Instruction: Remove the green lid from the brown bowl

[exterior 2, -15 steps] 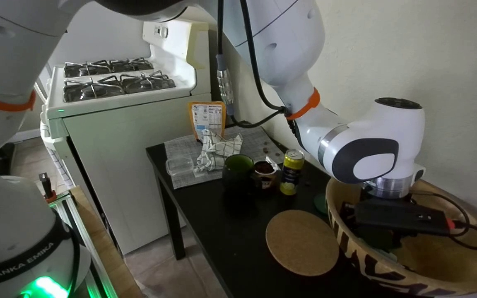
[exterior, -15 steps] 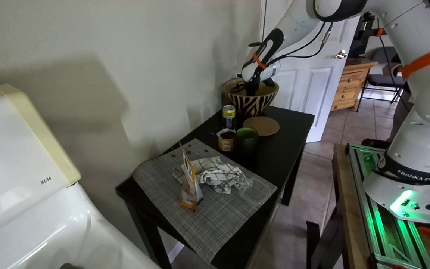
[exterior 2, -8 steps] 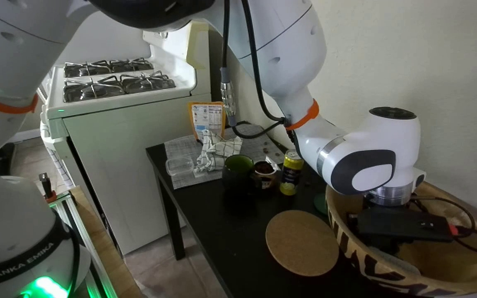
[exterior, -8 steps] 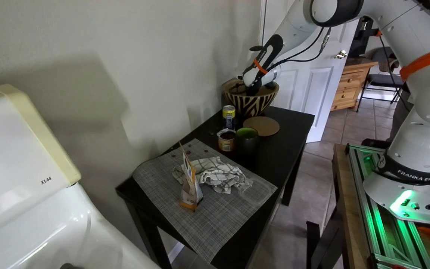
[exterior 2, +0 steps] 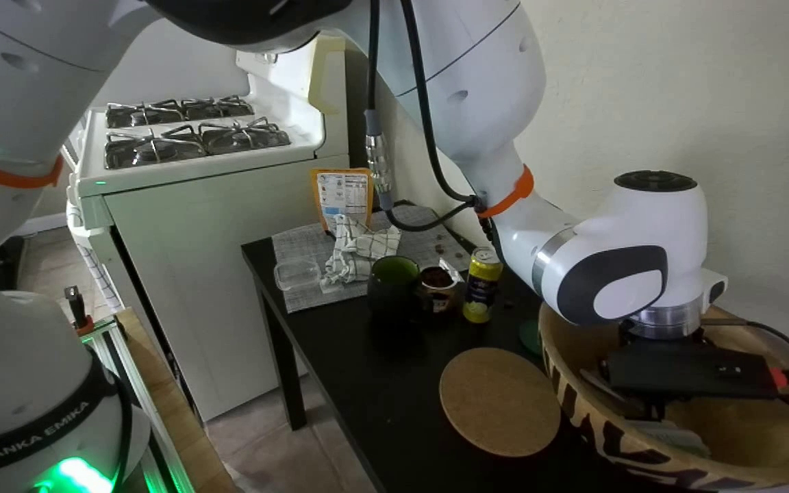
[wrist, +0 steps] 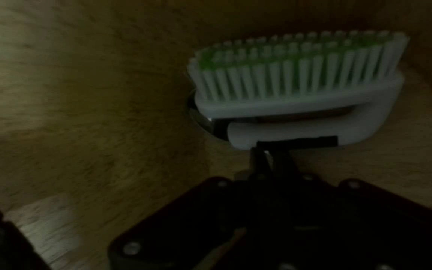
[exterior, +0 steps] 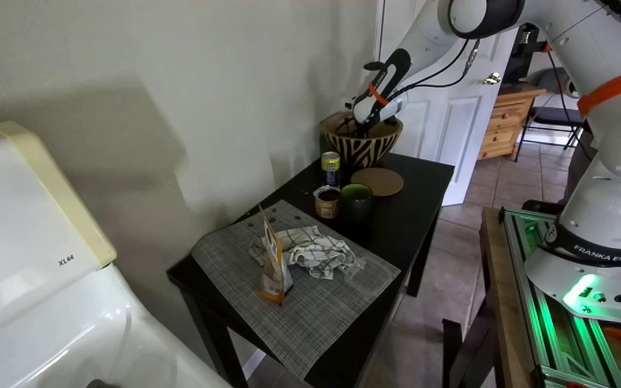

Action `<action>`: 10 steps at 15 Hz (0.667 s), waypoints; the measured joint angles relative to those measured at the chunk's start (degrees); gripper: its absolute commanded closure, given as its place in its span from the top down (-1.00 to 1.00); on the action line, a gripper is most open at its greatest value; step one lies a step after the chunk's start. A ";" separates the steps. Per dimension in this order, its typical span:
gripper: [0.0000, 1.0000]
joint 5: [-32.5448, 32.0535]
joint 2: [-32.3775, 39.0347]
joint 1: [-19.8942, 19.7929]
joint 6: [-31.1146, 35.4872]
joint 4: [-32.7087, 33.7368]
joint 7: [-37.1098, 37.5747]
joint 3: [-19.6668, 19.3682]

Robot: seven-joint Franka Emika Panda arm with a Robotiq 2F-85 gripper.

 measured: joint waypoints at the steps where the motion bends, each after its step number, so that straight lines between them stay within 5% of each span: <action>1: -0.95 -0.16 -0.09 0.00 0.38 0.01 0.38 -0.14; 6: -0.95 -0.27 -2.85 -0.84 1.12 -0.94 1.09 0.89; 10: -0.95 2.73 -12.62 -7.14 -3.44 -7.02 -4.96 9.26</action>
